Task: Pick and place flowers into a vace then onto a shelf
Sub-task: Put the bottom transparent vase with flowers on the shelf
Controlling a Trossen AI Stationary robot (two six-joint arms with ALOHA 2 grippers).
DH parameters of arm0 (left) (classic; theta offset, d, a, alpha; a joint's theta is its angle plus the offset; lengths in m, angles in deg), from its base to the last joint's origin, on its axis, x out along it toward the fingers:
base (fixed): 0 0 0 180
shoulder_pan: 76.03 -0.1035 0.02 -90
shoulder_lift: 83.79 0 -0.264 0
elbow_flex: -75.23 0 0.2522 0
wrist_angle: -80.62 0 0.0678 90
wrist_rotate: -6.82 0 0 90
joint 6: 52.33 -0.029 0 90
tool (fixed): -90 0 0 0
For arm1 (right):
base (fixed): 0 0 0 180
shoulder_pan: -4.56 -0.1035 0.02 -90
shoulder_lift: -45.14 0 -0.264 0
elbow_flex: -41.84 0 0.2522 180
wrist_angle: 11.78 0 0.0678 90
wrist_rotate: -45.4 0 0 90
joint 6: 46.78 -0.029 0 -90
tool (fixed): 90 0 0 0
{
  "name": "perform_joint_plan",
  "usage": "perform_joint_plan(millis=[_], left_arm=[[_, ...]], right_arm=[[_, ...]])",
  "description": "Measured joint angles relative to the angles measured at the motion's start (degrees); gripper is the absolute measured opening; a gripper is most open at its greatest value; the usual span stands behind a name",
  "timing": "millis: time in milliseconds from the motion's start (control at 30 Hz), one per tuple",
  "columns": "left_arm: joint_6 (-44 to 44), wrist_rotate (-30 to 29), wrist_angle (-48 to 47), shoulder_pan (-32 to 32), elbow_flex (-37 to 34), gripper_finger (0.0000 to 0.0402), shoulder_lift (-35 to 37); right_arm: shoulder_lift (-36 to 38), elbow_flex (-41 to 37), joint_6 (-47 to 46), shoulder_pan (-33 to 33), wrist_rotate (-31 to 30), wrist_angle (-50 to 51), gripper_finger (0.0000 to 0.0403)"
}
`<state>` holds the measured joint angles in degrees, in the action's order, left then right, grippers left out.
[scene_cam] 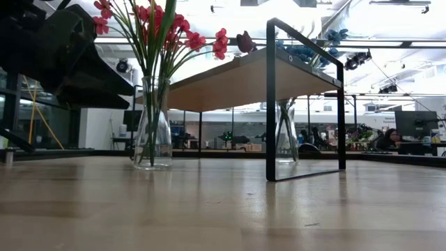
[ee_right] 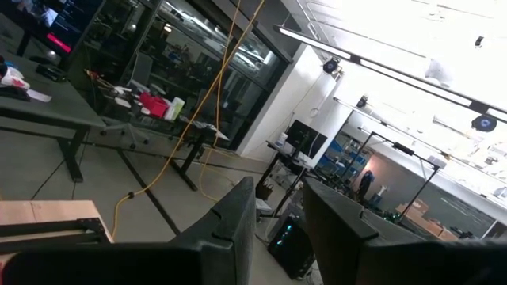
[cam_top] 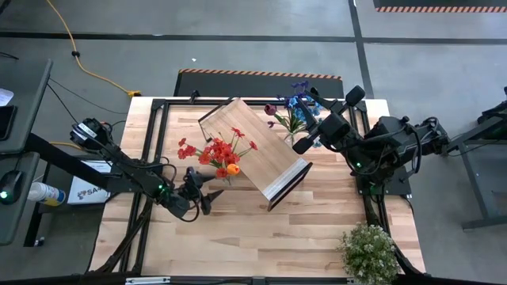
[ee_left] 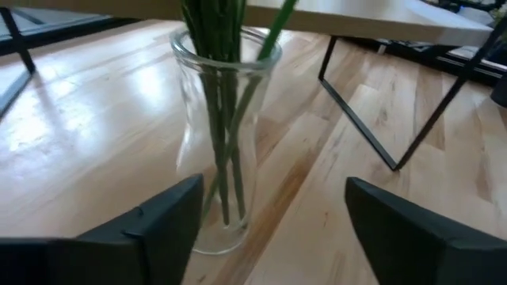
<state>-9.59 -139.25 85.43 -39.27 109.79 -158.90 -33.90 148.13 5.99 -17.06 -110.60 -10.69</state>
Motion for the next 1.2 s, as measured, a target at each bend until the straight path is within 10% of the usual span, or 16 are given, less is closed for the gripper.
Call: perform_joint_plan(millis=[133, 467, 800, 1200], left_arm=[[0.0, -1.1, -0.2, 0.0, 0.0, 0.0393, 0.0], [-1.9, -1.5, -0.2, 0.0, 0.0, 0.0348, 0.0], [-2.0, -1.7, 1.5, -3.1, 0.0, 0.0386, 0.0], [-2.6, 11.1, 1.4, -11.4, 0.0, 0.0391, 0.0]], right_arm=[[0.0, 0.0, -0.2, 0.0, 0.0, 0.0, 0.0099], [0.0, 0.0, -0.4, 0.0, 0.0, 0.0, 0.0099], [0.0, 0.0, -2.7, 0.0, 0.1, 0.0, 0.0099], [0.0, 0.0, -2.9, 0.0, 0.0, 0.0, 0.0099]])
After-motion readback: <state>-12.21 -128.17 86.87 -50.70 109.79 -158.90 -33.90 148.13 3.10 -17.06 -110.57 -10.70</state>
